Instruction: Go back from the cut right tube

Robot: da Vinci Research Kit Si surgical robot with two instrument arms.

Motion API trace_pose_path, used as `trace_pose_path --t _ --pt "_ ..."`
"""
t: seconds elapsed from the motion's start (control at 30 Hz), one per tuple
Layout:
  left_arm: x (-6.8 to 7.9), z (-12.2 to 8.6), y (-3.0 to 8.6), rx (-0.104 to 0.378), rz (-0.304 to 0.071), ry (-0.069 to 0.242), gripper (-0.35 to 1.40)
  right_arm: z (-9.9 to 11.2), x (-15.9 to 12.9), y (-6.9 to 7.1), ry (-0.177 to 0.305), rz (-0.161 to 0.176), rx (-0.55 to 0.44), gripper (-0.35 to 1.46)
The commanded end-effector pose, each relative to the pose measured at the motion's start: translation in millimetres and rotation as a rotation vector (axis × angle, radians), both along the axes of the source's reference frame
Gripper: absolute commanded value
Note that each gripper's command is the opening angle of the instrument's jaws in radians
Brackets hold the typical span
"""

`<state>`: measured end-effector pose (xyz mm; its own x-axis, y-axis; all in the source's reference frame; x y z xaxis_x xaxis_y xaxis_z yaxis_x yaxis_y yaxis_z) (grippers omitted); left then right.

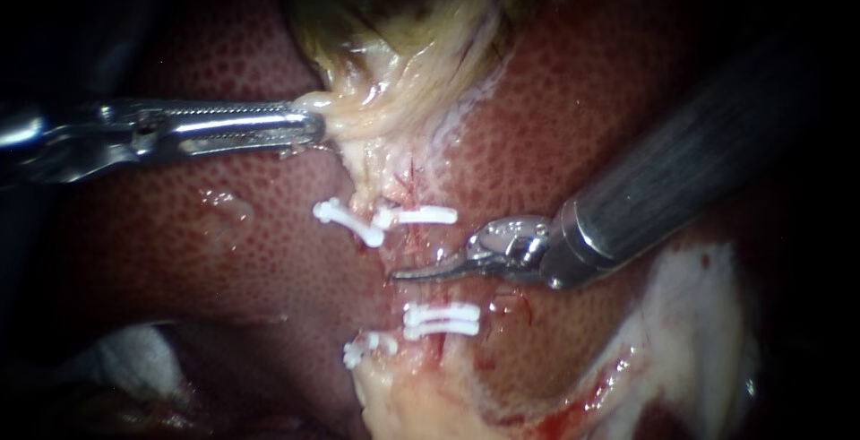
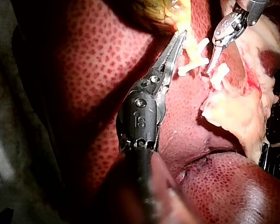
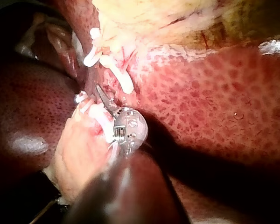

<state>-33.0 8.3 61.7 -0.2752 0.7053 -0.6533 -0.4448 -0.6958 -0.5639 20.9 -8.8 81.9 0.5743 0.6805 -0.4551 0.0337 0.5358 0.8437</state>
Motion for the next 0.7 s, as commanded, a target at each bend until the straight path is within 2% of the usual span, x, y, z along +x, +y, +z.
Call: trace_pose_path --t 0.03,0.23,0.27,0.33,0.4,0.53,0.63,0.7 --pt "0.0 0.0 0.0 0.000 0.000 0.000 -0.35 0.0 0.0 0.0 0.000 0.000 -0.001 -0.35" --pt "0.1 0.0 0.0 0.000 0.000 0.000 -0.35 -0.1 0.0 -0.1 0.004 -0.001 0.000 -0.35" --pt "0.1 0.0 0.0 0.000 0.000 0.000 -0.35 -0.1 0.0 -0.1 0.004 -0.001 0.000 -0.15" --pt "0.1 0.0 0.0 0.000 0.000 0.000 -0.35 -0.2 0.0 -0.2 0.005 0.001 0.005 0.39" --pt "0.1 0.0 0.0 0.000 0.000 0.000 -0.35 -0.3 0.0 -0.3 0.008 0.001 0.005 0.64" --pt "0.1 0.0 -0.1 0.000 0.000 0.000 -0.35 -0.5 -0.1 -0.5 0.015 -0.008 0.005 0.99" --pt "0.2 0.0 -0.1 0.000 0.000 0.000 -0.35 -0.6 -0.1 -0.5 0.021 -0.017 0.005 1.14" --pt "0.2 0.0 -0.1 0.000 0.001 0.000 -0.35 -0.7 -0.2 -0.7 0.025 -0.023 0.005 1.18"
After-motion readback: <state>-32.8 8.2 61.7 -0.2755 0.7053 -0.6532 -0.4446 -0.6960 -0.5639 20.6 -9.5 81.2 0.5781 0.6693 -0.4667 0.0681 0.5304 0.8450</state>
